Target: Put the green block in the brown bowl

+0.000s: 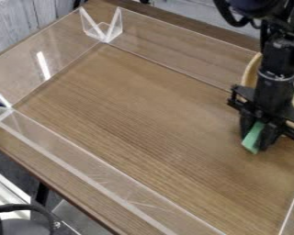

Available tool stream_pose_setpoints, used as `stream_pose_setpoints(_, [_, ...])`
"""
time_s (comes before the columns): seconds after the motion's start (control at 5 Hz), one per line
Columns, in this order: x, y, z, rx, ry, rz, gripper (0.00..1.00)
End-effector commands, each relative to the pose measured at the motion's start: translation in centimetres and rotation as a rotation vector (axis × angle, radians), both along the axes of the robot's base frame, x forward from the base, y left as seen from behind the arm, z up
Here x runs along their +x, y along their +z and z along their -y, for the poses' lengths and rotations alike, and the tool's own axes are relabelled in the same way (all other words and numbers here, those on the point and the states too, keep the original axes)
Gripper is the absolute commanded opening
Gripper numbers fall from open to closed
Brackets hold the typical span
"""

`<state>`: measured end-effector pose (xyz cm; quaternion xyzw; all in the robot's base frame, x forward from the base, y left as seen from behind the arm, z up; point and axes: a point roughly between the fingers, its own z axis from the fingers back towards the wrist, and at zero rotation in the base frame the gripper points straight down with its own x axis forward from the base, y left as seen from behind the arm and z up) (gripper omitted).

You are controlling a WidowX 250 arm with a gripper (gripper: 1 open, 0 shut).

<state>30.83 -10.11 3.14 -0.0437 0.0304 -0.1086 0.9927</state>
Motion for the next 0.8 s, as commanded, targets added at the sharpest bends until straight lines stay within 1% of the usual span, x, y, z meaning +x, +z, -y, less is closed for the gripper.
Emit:
stream_pose_setpoints(0.0, [1.6,0.8,-0.1,-0.01,0.016,0.048,0.0])
stream_pose_setpoints(0.4, [2.3,-0.4,-0.7,0.0,0.04,0.028,0.0])
stream_pose_setpoints(0.6, [2.4,-0.7,-1.1,0.005,0.053,0.022,0.0])
